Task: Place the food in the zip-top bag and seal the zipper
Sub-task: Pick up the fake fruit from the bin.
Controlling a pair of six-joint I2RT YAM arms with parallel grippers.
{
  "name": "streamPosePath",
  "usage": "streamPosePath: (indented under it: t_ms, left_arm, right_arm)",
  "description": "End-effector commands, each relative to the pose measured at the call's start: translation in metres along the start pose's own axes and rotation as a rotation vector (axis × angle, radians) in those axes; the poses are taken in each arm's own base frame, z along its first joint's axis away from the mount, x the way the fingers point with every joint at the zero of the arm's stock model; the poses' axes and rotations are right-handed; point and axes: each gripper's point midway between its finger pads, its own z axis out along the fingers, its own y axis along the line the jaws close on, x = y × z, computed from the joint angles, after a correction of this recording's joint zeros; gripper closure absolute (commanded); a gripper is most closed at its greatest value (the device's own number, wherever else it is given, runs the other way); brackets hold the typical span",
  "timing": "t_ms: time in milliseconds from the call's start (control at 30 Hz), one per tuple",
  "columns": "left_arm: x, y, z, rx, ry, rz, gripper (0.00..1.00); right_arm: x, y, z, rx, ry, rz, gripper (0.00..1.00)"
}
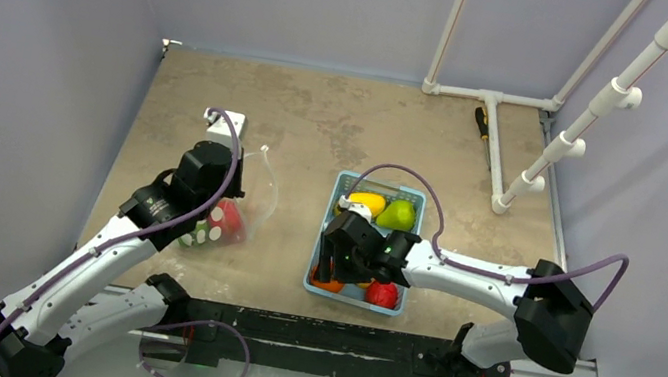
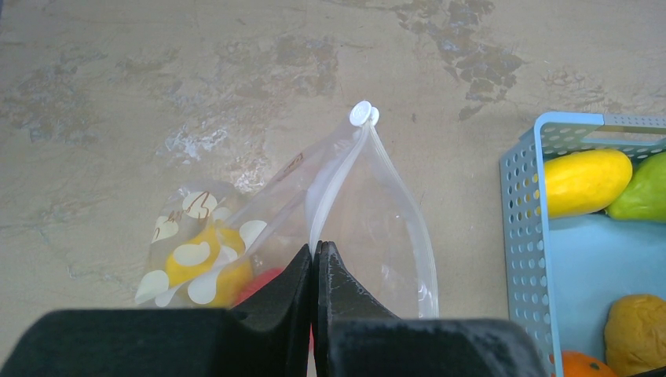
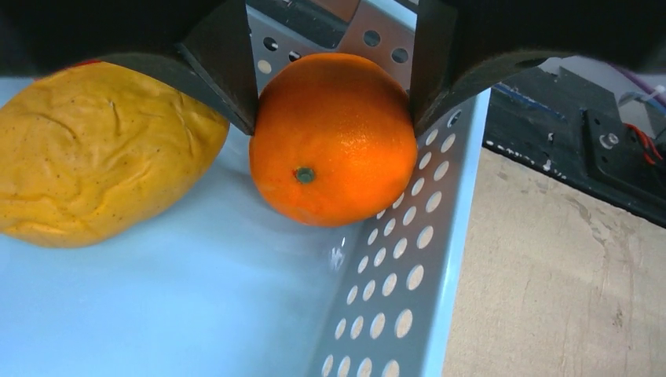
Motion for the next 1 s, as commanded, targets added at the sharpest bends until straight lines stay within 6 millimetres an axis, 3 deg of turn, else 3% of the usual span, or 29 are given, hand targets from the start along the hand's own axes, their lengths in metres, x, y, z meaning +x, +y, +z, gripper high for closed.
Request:
streamPosePath:
  t_ms: [0, 167, 500, 767, 967]
  left_arm:
    - [-0.010, -0.002, 0.001, 0.008, -0.035, -0.004, 1.00]
    - [-0.010, -0.003, 0.001, 0.008, -0.037, -0.006, 1.00]
    - [-0.010, -0.003, 0.000, 0.010, -0.037, -0.005, 1.00]
    - [-0.009, -0.003, 0.000, 0.011, -0.035, -0.005, 1.00]
    - [-0.009, -0.003, 0.001, 0.010, -0.034, -0.003, 1.00]
  right_arm:
    - [-0.005, -0.002, -0.004, 0.016, -0.032, 0.011, 0.50]
    - [-0.016, -0.007, -0.014, 0.067, -0.077, 0.040, 0.67]
    - [-0.048, 0.003, -0.044, 0.088, -0.170, 0.092, 0.73]
    - [-0.095, 0.039, -0.076, 0.003, -0.306, 0.126, 0.73]
    - [-0.135, 0.082, -0.105, -0.131, -0.412, 0.134, 0.73]
